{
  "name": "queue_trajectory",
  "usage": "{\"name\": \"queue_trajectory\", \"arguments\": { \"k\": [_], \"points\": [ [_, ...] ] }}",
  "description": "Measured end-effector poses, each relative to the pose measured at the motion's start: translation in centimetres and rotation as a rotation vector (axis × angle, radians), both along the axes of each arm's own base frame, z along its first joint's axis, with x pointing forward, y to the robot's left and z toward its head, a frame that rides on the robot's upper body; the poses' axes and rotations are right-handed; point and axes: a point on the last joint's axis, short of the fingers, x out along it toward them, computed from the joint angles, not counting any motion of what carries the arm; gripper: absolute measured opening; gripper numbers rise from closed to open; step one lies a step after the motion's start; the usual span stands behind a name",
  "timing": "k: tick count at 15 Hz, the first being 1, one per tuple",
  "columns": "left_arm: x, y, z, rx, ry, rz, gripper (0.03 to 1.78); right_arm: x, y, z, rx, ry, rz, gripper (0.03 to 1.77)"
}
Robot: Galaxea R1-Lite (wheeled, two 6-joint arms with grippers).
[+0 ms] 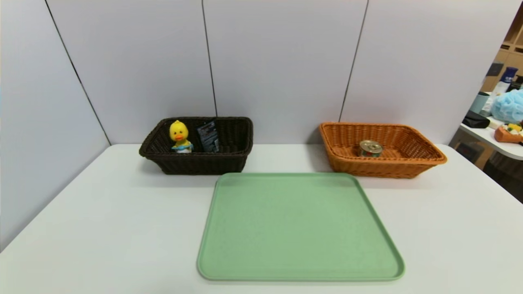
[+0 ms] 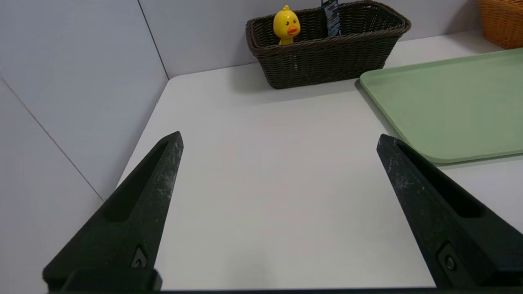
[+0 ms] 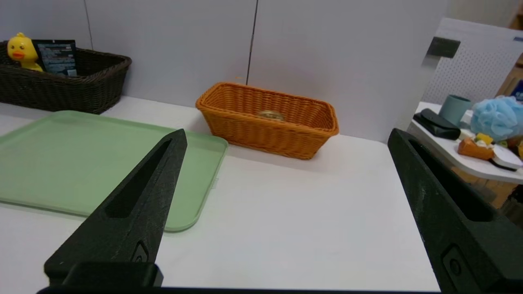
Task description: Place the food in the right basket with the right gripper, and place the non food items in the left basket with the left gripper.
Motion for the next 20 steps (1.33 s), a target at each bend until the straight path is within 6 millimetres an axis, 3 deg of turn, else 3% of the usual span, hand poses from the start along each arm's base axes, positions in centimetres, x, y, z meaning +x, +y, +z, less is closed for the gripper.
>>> {"name": "queue_trajectory", "arguments": {
  "k": [5,7,9,11,16,20],
  "points": [
    [3.5,0.0,-4.6,0.020,-0.050,0.009,1.69,2.8,0.0,-5.3,-0.052,-0.043,-0.012,1.70],
    [4.1,0.0,-5.3,0.015,-0.098,0.008,1.69,3.2,0.0,-6.7,-0.052,0.047,-0.014,1.70],
    [4.3,0.0,-6.4,-0.013,-0.019,0.006,1.69,3.4,0.0,-8.1,-0.039,0.175,-0.023,1.70],
    [4.4,0.0,-7.6,-0.037,0.085,0.009,1.69,3.5,0.0,-8.7,-0.010,0.230,-0.022,1.70],
    [4.4,0.2,-7.7,-0.193,0.091,0.060,1.69,3.5,-0.1,-8.8,0.141,0.243,-0.032,1.70],
    [4.5,0.2,-7.7,-0.208,0.091,0.066,1.69,3.5,-0.1,-8.8,0.195,0.242,-0.056,1.70]
  ]
}}
